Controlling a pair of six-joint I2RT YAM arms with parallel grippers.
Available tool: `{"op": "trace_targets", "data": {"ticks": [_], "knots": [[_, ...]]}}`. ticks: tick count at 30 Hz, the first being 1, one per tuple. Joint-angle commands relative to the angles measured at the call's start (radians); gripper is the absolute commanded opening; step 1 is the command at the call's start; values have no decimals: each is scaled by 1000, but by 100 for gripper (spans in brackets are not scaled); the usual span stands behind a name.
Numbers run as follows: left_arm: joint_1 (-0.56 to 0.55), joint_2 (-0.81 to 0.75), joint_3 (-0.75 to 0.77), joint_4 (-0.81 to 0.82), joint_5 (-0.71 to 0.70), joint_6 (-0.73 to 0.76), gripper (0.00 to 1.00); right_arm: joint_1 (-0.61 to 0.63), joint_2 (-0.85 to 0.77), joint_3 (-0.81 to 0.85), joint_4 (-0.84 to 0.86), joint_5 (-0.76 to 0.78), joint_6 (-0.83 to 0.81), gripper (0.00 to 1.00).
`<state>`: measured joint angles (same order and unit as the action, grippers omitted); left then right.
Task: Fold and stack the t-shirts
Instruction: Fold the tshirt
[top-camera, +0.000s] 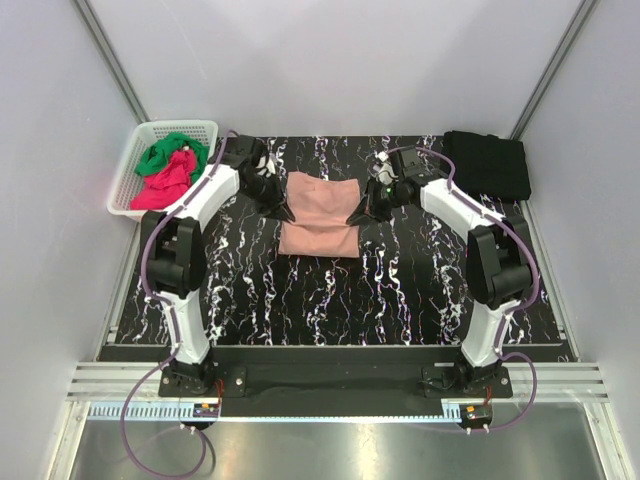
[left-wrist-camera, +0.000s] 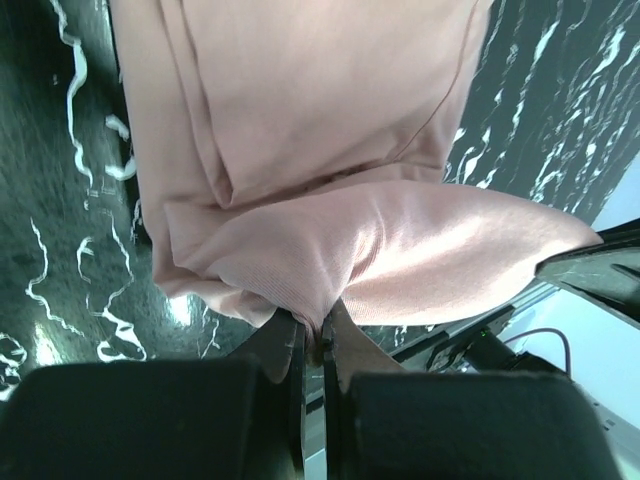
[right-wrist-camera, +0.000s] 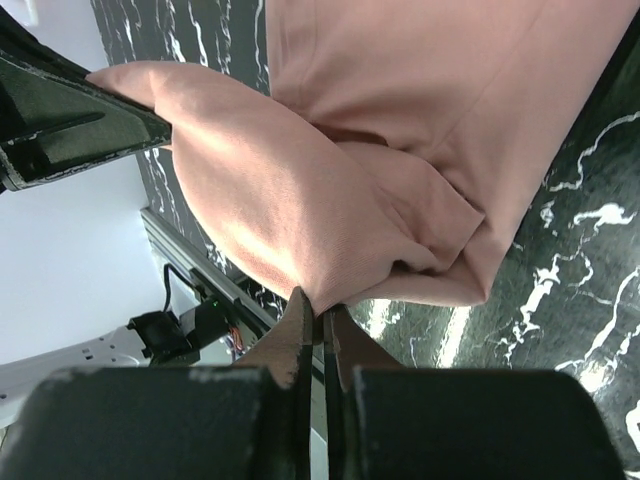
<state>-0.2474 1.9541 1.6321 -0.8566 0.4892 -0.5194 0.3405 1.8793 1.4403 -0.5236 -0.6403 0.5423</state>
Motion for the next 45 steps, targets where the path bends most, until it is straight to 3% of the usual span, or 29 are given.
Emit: {"op": "trace_targets", "data": {"ticks": [1,7,25,45], "knots": [[23,28,100,-25,17,30,0,-15,15,75,-16,1,-21,0],[46,123,276,-79,38,36,0,-26,70,161,-41,2,-30,0],[50,310,573,-64,22,-86,0,-58,247,379,-87,44,-51,0],[27,531,770,-49,46,-134,0,-72,351,486,-101,85,-56,0]]}}
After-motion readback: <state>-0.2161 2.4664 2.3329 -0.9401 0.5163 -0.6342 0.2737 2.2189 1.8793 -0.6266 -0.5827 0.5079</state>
